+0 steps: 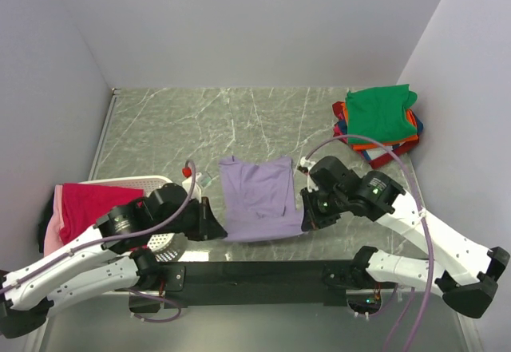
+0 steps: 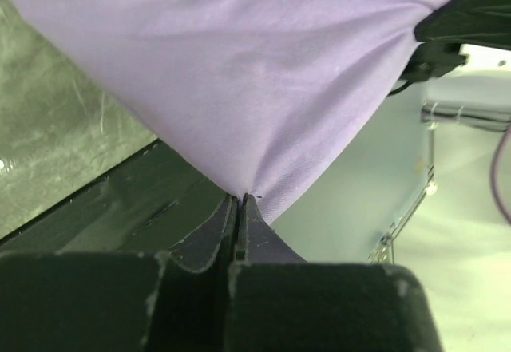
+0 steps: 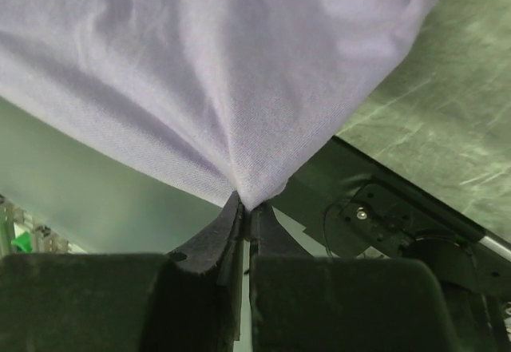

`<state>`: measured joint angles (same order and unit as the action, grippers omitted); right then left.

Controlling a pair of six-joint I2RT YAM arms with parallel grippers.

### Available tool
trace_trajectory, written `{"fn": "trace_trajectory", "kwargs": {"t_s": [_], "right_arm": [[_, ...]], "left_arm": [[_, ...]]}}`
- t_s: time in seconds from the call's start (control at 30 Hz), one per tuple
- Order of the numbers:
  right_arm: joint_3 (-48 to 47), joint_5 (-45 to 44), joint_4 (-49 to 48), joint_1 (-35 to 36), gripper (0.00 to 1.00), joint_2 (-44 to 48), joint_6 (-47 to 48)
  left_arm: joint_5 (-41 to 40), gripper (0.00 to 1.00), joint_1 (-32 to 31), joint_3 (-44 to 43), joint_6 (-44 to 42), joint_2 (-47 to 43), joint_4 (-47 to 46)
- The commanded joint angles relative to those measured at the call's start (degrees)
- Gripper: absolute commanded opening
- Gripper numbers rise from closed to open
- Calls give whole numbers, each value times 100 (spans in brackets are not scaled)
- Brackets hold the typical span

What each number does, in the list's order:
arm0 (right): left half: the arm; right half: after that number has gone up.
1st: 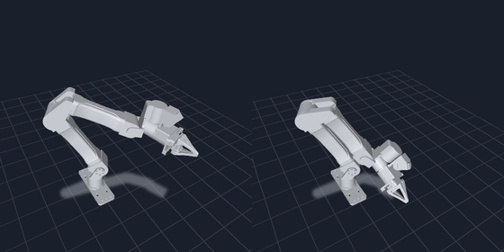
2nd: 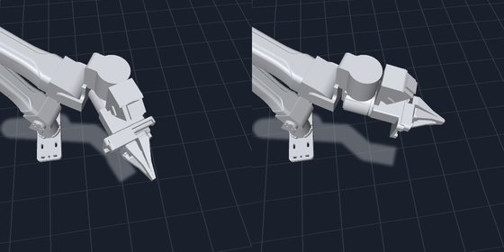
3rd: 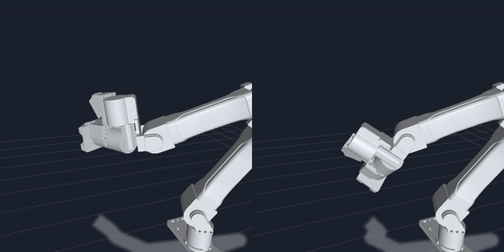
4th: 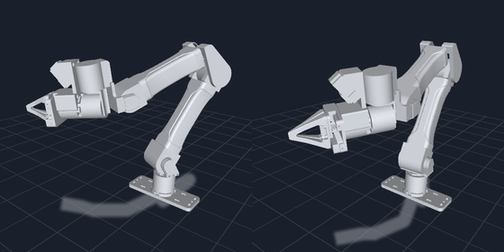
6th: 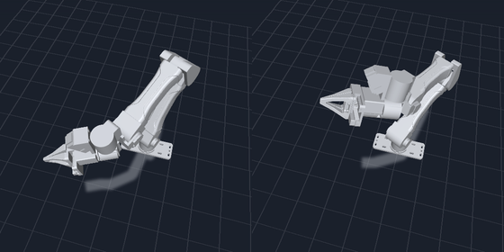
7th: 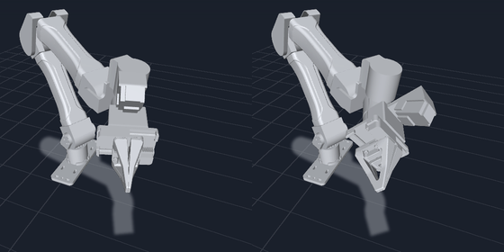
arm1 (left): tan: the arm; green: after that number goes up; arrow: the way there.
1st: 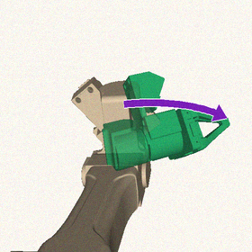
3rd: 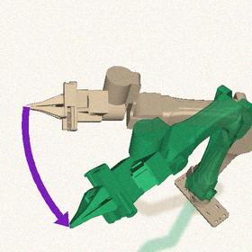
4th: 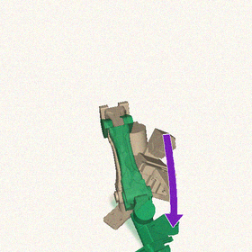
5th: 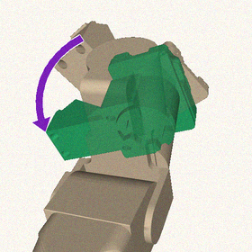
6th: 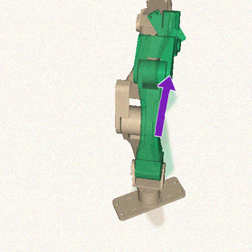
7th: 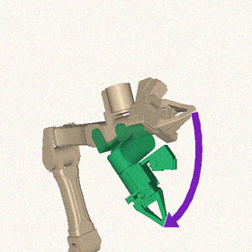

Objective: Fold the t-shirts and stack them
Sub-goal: Fold the tshirt

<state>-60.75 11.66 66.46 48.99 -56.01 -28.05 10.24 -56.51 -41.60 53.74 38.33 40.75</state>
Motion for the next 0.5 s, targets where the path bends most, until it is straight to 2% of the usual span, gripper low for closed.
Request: {"fn": "trace_trajectory", "kwargs": {"t_s": [0.0,0.27,0.47], "right_arm": [[-515,-673,465,23,0,-59,37],[-1096,-1745,-210,-179,0,-762,291],[-1132,-1809,-888,-653,0,-1351,581]], "left_arm": [[-434,0,-27,-401,-39,-141,311],[-1445,0,-35,-349,128,61,-164],[-2263,0,-27,-199,278,412,-409]]}}
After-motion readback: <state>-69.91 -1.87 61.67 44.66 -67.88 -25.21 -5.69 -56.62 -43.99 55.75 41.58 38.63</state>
